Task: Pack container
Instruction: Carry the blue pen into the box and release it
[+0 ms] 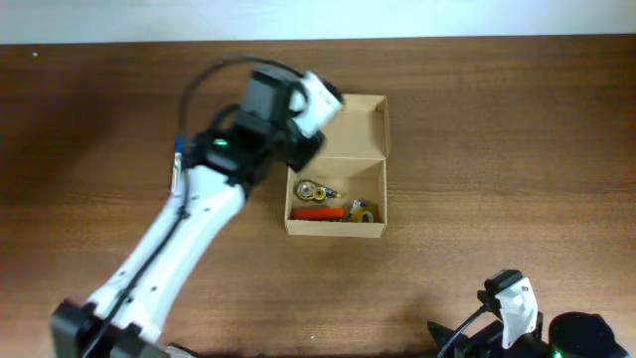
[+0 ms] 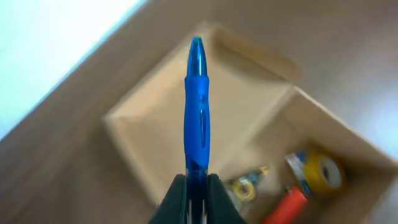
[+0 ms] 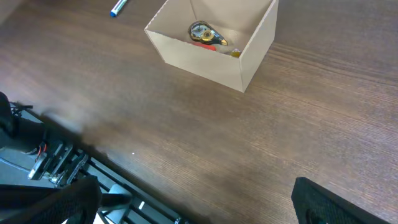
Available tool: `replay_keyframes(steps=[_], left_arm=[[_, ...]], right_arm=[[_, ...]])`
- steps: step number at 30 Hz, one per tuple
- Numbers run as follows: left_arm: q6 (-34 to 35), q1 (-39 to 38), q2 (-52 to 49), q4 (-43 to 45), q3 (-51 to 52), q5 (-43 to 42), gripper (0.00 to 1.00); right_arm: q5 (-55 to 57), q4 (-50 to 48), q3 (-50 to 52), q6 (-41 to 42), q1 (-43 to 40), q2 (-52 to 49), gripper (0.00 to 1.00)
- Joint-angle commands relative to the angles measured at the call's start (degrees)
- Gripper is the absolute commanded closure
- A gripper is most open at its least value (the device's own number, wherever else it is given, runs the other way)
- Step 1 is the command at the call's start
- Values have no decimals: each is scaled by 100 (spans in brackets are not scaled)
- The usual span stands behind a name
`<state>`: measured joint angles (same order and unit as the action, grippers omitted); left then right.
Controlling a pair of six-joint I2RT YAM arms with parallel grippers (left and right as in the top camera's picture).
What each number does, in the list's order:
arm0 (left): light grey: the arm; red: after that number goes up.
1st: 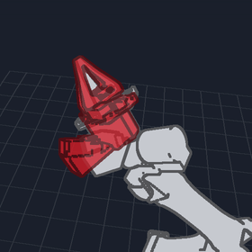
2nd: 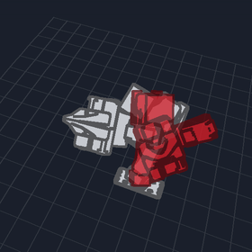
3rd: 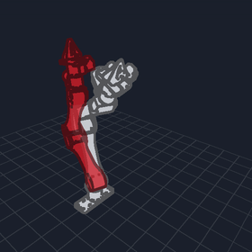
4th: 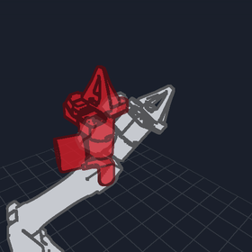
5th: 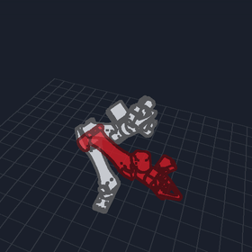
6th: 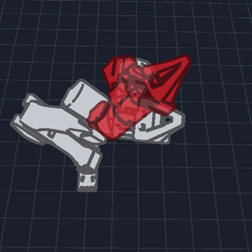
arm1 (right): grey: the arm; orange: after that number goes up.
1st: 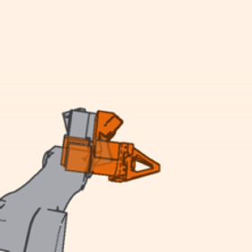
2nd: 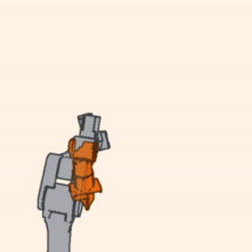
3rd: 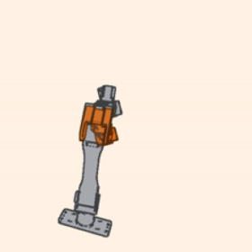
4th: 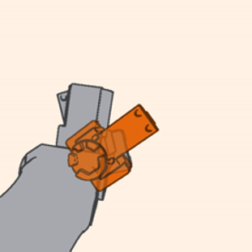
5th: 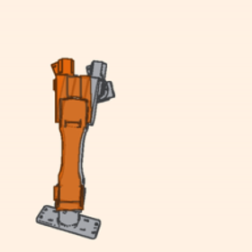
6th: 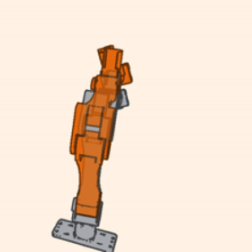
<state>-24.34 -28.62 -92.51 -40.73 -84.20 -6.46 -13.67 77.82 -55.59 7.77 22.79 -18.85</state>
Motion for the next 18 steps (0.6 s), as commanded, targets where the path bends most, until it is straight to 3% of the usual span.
replay_keyframes(steps=[1, 11, 18], left_arm=[[-1244, -297, -433, -284, 52, -146, 98], [-2649, -461, -1878, -345, 52, -149, 98], [-2680, -461, -2426, -192, 52, -164, 98]], right_arm=[[-74, -15, -7, 46, -37, 13, 1], [-72, -13, -7, 46, -37, 13, 1], [-74, -15, -7, 46, -37, 13, 1]])
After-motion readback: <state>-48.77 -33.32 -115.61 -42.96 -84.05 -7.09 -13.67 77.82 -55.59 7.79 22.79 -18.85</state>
